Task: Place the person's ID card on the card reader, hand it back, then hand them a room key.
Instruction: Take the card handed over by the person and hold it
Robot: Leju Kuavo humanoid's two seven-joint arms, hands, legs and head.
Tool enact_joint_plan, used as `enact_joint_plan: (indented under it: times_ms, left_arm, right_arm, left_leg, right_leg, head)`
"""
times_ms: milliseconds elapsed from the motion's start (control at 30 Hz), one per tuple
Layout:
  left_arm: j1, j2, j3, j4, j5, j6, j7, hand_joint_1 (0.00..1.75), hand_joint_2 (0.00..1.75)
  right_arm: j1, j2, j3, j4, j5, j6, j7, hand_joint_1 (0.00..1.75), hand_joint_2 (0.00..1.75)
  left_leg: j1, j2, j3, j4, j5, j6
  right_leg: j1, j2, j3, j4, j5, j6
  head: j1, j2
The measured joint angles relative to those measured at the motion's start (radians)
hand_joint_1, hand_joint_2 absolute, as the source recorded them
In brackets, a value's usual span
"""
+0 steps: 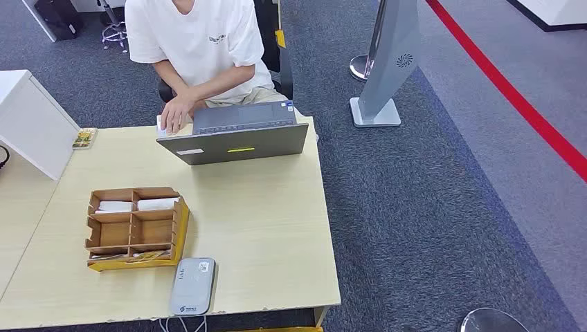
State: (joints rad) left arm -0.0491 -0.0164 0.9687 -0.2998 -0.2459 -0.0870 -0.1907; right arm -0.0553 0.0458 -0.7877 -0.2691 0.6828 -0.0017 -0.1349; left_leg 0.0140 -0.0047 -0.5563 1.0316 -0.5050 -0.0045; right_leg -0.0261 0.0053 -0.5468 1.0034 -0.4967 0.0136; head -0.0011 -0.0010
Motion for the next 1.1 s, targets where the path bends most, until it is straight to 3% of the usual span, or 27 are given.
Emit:
enact_joint_plan:
  times_ms: [200,500,1100]
  left_arm:
    - [-0.039,-0.015,0.064,-0.053,0.023,-0.007,-0.127,0.0,1.75]
    - [-0.047,-0.093,0.063,-0.299,0.13,0.002,-0.229,0.0,1.75]
    - [0.077,-0.225,-0.18,-0.863,0.3,0.149,-0.289,0.0,1.75]
  right_arm:
    - [-0.006,0.008,-0.071,0.013,0.036,-0.009,-0.014,0.0,0.0]
    - [-0.01,0.018,-0.155,0.027,0.072,-0.025,-0.03,0.0,0.0]
    - [-0.014,0.032,-0.233,0.037,0.103,-0.038,-0.045,0.0,0.0]
  left_leg:
    - [0.0,0.0,0.0,0.0,0.0,0.0]
    - [0.0,0.0,0.0,0.0,0.0,0.0]
    - [0.0,0.0,0.0,0.0,0.0,0.0]
  right_leg:
    - [0.0,0.0,0.0,0.0,0.0,0.0]
    - [0.0,0.0,0.0,0.0,0.001,0.0]
    - [0.0,0.0,0.001,0.0,0.001,0.0]
  head:
    - [0.0,0.0]
    - [0.0,0.0]
    - [0.0,0.0]
